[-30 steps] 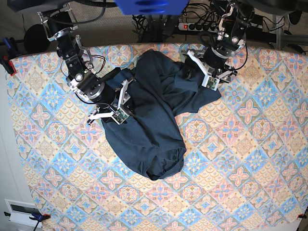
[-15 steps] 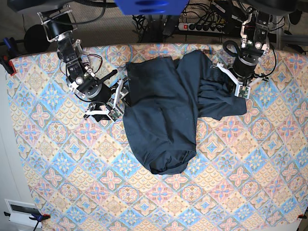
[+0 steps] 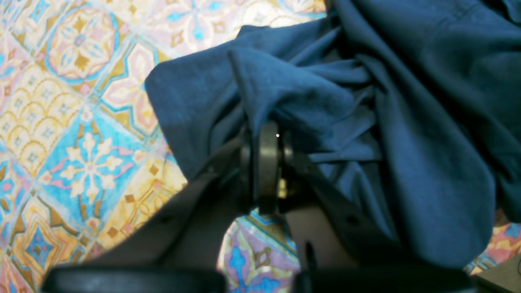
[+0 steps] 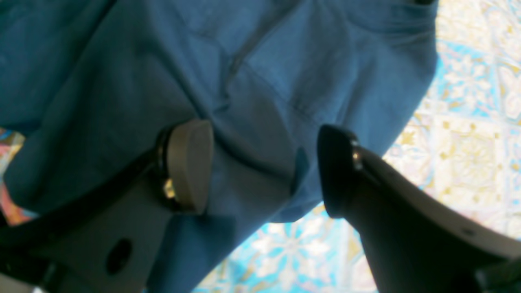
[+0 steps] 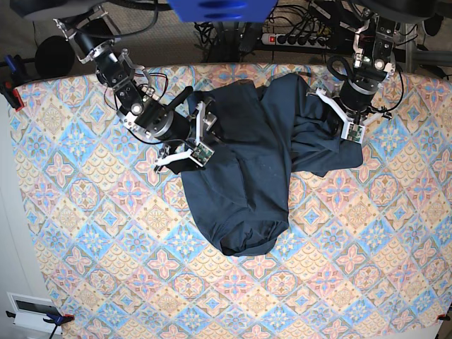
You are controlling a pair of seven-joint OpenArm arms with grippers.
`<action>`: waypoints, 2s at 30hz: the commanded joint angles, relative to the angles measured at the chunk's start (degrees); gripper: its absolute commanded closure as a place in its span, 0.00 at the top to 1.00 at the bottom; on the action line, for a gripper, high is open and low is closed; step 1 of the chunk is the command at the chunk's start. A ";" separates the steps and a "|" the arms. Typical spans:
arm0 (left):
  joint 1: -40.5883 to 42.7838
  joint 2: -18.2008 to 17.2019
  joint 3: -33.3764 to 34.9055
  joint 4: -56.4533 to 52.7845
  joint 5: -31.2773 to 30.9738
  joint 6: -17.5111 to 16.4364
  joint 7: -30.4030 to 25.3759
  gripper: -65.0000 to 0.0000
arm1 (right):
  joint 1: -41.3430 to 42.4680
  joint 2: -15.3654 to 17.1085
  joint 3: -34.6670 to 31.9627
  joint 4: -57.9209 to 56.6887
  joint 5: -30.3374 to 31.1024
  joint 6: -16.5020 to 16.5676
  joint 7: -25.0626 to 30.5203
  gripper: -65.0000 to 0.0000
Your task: Layout the t-shirt on the table in an organized manner, then fold the t-shirt properly
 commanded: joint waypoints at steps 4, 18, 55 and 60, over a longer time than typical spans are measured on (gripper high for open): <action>0.11 -0.51 -0.23 0.84 0.04 0.31 -1.22 0.00 | 4.60 -1.00 -1.72 -0.90 0.30 -0.45 1.80 0.60; 0.81 0.72 -0.23 0.84 0.12 0.31 -1.22 0.00 | 8.29 -5.74 -5.41 -15.67 0.30 -0.28 1.54 0.59; 0.81 0.63 -0.32 0.04 0.74 0.22 -1.31 0.00 | -2.26 0.41 33.44 -1.69 18.59 7.11 -3.21 0.01; 0.64 0.54 3.81 0.22 0.65 0.05 -1.40 0.00 | -2.17 0.41 33.44 -3.01 18.59 7.11 -3.47 0.01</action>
